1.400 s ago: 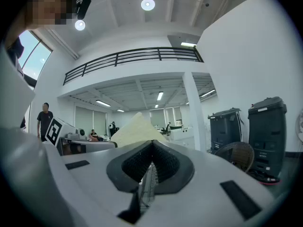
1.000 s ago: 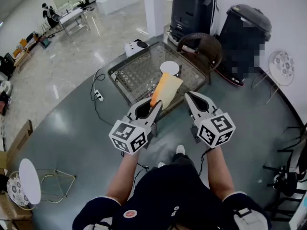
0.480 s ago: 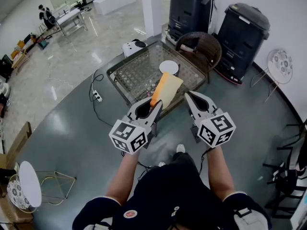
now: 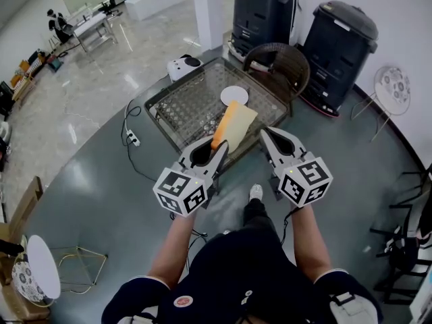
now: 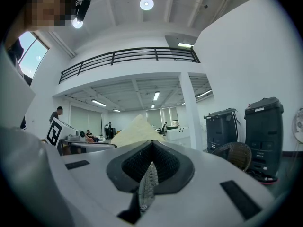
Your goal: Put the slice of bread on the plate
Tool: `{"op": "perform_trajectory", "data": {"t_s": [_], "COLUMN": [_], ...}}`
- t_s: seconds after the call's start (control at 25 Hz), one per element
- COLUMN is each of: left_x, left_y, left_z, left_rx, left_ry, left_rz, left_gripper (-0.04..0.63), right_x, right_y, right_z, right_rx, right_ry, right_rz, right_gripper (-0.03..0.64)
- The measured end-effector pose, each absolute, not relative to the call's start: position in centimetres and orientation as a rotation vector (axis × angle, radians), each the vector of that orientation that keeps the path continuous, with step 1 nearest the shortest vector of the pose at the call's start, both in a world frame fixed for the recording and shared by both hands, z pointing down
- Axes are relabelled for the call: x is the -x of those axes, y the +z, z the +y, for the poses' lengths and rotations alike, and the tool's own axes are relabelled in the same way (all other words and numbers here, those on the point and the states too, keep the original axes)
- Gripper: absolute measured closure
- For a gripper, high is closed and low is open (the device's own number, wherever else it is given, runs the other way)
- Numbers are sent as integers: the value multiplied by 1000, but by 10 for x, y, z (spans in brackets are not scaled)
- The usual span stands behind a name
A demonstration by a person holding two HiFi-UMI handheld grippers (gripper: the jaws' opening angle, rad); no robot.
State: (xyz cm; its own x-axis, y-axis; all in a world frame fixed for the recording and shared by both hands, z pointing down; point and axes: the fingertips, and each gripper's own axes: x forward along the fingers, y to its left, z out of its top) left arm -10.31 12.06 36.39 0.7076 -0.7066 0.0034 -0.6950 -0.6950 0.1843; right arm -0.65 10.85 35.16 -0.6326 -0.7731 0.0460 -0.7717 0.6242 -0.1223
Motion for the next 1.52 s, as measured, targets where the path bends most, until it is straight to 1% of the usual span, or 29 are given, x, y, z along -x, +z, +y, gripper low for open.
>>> {"op": "perform_trajectory", "data": {"t_s": [0.32,0.6,1.2,1.52], "left_x": [87,67,3,-4], "left_y": [376,388,397,400], "left_z": [70,4,-130,-170], "left_rx": [-2717,-2692,-2647,-2589], "left_ry": [-77,-46,12,33], "left_rz": [-1148,-1162,-1238,-1292], "left_gripper": [503,503,503,503], "right_x": [-11,-31,-86,-91], "right_y": [362,372,385,387], "right_z": [55,-13,-163,-211], "right_rx": [1327,1298,1146,1050], "right_ry": [-234,-271,-341,-376], "right_rz": [2826,2829,2887,2911], "right_gripper": [609,609,609,609]}}
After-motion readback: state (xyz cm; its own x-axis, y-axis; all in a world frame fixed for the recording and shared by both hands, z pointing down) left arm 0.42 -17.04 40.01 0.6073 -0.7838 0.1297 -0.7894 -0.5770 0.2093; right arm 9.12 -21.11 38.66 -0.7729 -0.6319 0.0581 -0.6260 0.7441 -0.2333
